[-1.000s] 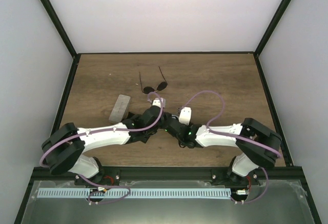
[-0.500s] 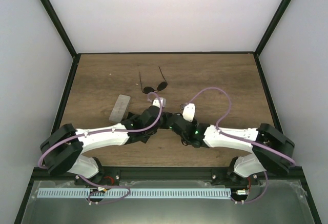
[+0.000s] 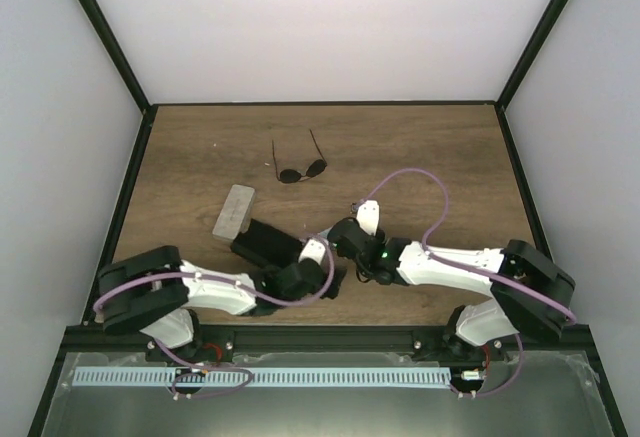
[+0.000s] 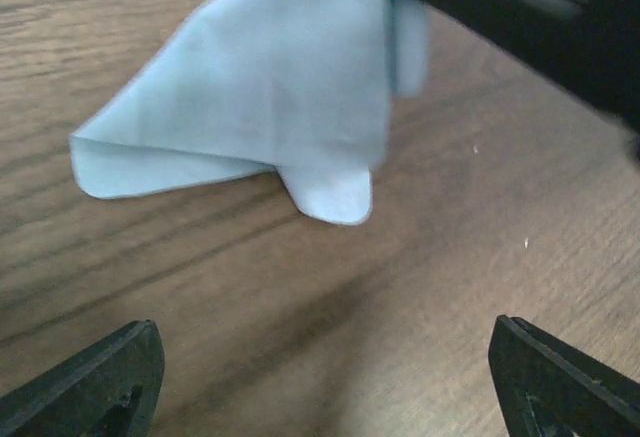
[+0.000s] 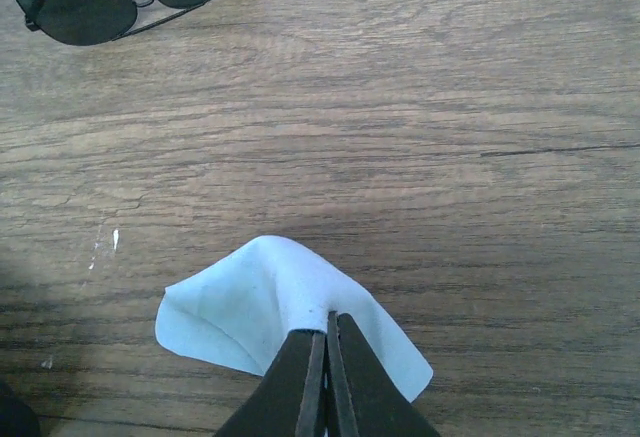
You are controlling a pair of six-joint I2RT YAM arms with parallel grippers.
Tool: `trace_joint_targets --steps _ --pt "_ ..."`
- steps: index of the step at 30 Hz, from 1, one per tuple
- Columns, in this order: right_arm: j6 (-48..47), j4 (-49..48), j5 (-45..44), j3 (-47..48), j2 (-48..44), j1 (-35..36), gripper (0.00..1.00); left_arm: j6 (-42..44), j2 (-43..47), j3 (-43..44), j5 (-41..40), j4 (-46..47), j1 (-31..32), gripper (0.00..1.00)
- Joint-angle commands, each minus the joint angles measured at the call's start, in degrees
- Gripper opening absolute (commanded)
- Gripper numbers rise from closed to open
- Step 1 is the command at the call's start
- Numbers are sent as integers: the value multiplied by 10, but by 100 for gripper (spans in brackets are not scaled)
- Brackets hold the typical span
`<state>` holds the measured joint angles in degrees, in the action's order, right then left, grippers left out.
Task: Organize the sunglasses
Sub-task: Adjust the glasses cleaning cloth at the center of the board.
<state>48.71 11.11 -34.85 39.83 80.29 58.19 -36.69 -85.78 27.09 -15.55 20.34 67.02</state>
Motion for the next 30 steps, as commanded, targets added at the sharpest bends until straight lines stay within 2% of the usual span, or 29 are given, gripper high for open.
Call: trace_joint_targets --steps 1,3,5,7,9,13,16,18,19,23,30 --pt "-5 -1 1 12 -15 -4 1 73 -73 33 -253 32 111 93" --pt "-5 1 1 8 -25 -4 1 102 -128 74 -370 0 160 94" --pt "-5 2 1 4 -34 -5 1 136 -179 103 -413 -3 199 95" --pt "-6 2 1 0 -45 -5 1 149 -207 106 -430 29 210 91" --pt "-8 -1 3 -7 -58 -6 1 167 -216 79 -424 107 211 88" --pt "-9 -1 6 -21 -86 -6 1 208 -177 -31 -376 333 211 91" --pt "-10 -5 14 -38 -114 -7 1 241 -166 -92 -390 450 211 77" --pt "-12 -11 21 -49 -134 -6 1 290 -184 -97 -380 501 211 68" --pt "-12 -13 24 -55 -142 -6 1 311 -198 -89 -383 514 213 68" --pt "-17 -16 31 -69 -169 -7 1 383 -267 -71 -372 603 214 79" --pt "-21 -12 32 -70 -172 -7 1 453 -340 -54 -358 743 219 81"
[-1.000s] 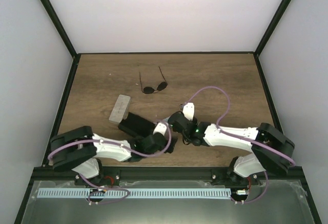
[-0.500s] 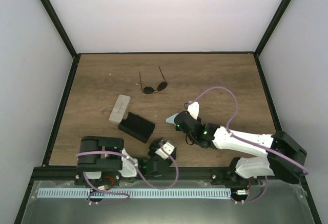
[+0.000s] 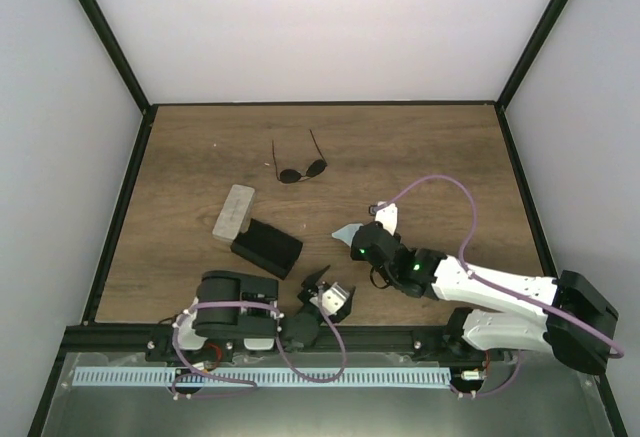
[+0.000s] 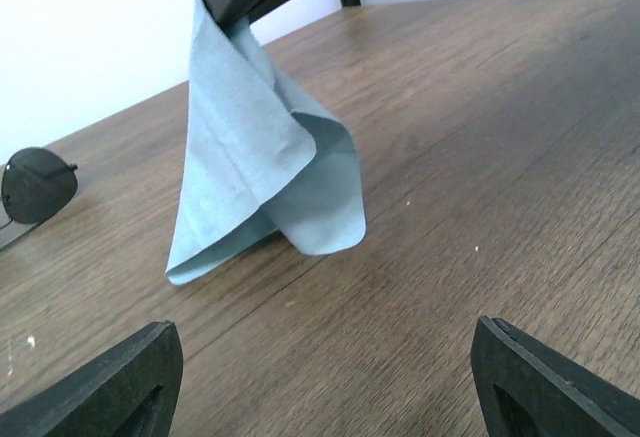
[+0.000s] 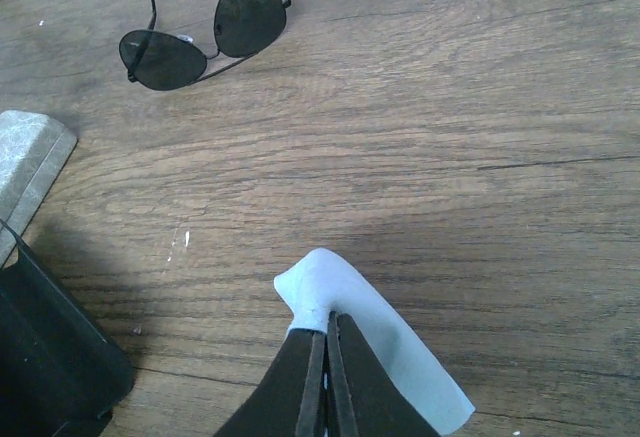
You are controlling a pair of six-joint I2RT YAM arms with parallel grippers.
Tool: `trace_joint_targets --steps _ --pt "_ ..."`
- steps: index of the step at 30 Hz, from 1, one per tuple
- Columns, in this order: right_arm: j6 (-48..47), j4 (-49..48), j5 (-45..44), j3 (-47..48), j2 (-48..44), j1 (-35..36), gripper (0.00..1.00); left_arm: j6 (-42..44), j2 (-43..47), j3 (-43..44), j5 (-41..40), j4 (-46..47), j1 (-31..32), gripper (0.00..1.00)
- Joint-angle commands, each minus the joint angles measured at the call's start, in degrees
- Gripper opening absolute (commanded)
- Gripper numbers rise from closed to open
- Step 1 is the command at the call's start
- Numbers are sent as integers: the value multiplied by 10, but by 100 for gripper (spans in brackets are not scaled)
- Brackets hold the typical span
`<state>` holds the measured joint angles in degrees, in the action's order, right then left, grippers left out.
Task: Organize the sunglasses
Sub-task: Adjust the glasses cleaning cloth at the center of the board.
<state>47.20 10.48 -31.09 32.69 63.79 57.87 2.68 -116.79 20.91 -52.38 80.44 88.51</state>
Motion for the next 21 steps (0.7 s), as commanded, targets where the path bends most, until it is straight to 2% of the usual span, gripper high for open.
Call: trace_joint_targets --steps 1,4,9,13,18,19,21 --pt "-8 -7 -4 1 -8 -3 1 71 -40 10 12 162 4 81" --pt "-8 -15 3 0 -6 -4 1 99 -68 21 6 209 4 81" --pt "-5 -25 12 -3 1 -3 1 137 -95 65 -7 211 2 81" --pt "-5 -29 16 -5 4 -3 1 136 -88 75 1 211 -14 80" --pt "-7 -26 10 -4 7 -4 1 133 -79 76 15 211 -37 70" --pt "-8 -25 9 -3 7 -4 1 133 -77 76 16 211 -57 68" --pt "-10 -27 9 -4 8 -4 1 134 -73 75 23 211 -69 67"
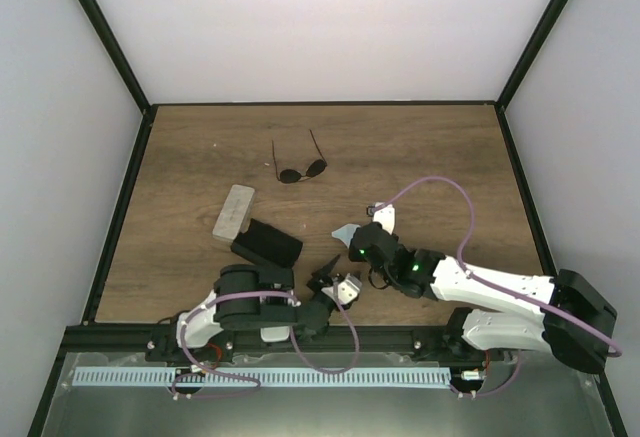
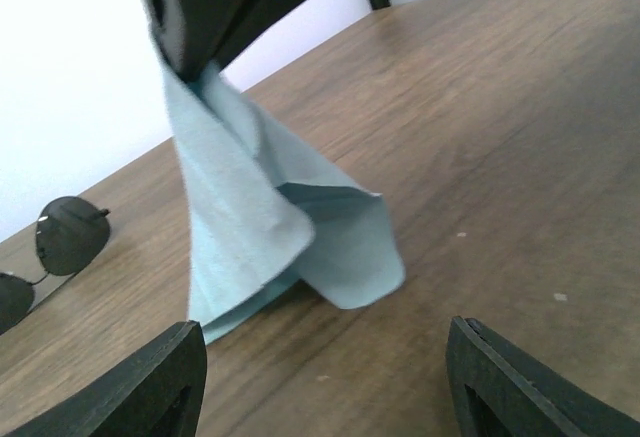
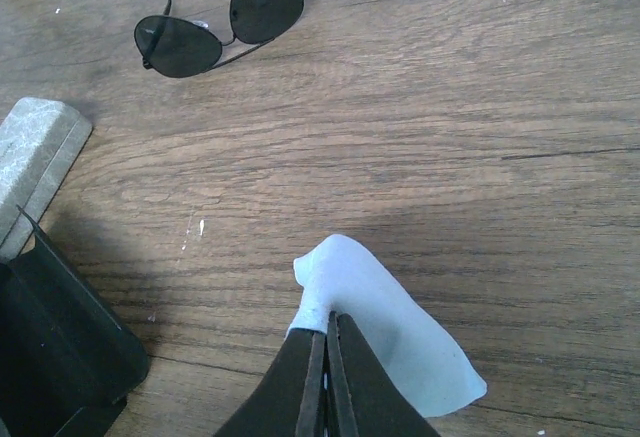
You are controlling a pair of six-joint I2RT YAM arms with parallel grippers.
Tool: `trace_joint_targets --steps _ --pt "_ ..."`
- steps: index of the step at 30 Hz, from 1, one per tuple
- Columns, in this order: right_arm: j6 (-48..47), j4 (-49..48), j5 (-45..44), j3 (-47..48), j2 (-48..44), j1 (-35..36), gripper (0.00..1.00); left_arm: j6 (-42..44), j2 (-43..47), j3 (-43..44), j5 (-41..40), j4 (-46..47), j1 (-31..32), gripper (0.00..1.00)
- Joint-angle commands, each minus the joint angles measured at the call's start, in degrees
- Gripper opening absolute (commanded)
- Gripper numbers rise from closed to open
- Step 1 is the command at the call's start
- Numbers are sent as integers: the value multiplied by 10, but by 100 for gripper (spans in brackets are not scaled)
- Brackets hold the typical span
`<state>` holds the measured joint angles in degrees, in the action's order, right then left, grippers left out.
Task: Organize the sunglasses
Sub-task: Adjust the glasses cleaning cloth at the center of the board.
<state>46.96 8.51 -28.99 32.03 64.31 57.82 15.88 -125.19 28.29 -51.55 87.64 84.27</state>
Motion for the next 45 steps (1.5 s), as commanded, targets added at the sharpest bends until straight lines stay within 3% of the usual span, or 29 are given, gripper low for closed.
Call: trace_joint_targets --steps 1,8,18,29,33,34,45 --pt "-8 -10 -11 2 3 -3 1 2 13 0 20 139 -32 67" --pt "-16 -23 -4 5 22 -3 1 29 12 20 38 139 -43 67" --pt "-20 -26 6 2 12 -3 1 38 9 30 50 138 -61 55" --pt "-20 -28 14 -2 3 -3 1 47 5 37 64 138 -75 32" --pt "-21 -32 15 -1 5 -3 1 49 0 40 61 138 -76 6" --pt "-21 -32 16 -3 6 -3 1 51 0 40 59 138 -76 4" --pt "-24 -19 8 6 -5 -9 1 45 24 13 43 129 -81 4"
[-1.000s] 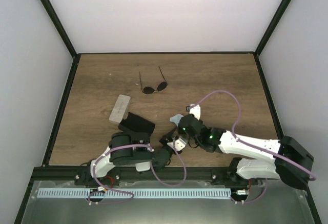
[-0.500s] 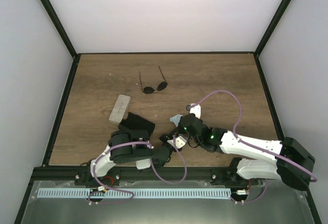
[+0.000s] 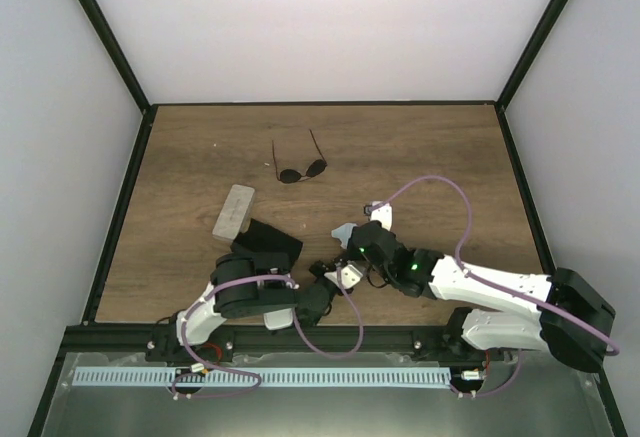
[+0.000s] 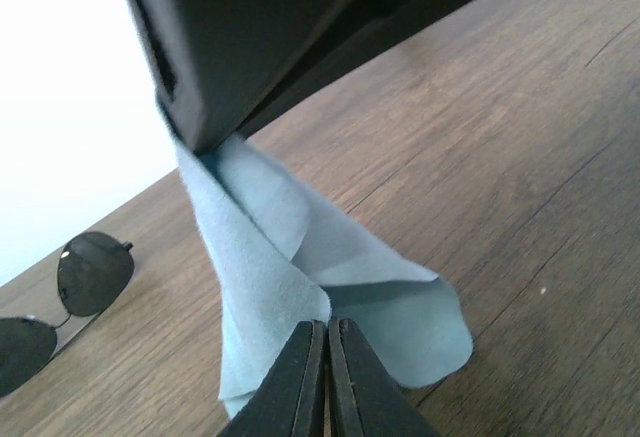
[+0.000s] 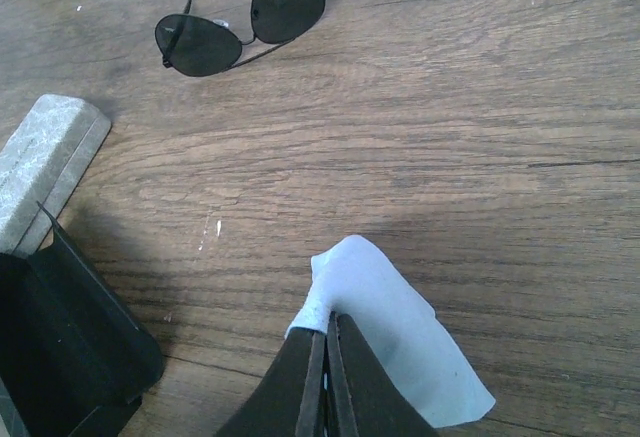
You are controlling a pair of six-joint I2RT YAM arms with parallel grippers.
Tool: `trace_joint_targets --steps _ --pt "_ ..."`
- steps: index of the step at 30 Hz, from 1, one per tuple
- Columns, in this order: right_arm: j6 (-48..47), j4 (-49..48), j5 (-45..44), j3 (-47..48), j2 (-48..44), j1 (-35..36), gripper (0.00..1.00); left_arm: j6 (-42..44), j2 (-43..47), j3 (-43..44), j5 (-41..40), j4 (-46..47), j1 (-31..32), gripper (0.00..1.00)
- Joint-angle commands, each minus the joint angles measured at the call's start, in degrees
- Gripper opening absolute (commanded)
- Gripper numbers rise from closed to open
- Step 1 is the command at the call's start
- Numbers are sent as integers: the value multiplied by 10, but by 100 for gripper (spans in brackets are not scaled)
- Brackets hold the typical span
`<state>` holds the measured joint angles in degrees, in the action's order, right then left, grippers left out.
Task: Organize the sunglasses
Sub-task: Adjust the glasses cleaning cloth at the center of the board.
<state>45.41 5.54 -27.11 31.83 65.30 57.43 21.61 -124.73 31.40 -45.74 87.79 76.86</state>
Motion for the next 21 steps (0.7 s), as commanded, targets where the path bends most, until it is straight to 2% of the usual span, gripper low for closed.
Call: trace_joint_targets --steps 1,12,17,21 --pt "-9 12 -12 8 -19 -6 1 -16 24 -25 -17 125 -7 4" --pt "-8 26 -4 -9 -60 -10 4 -47 55 -51 -43 98 -7 4" --pt "-7 42 6 -13 -57 -10 12 -42 91 -45 -50 57 -8 4" --pt "-5 39 15 -25 -61 -10 3 -40 113 -34 -46 5 -13 4"
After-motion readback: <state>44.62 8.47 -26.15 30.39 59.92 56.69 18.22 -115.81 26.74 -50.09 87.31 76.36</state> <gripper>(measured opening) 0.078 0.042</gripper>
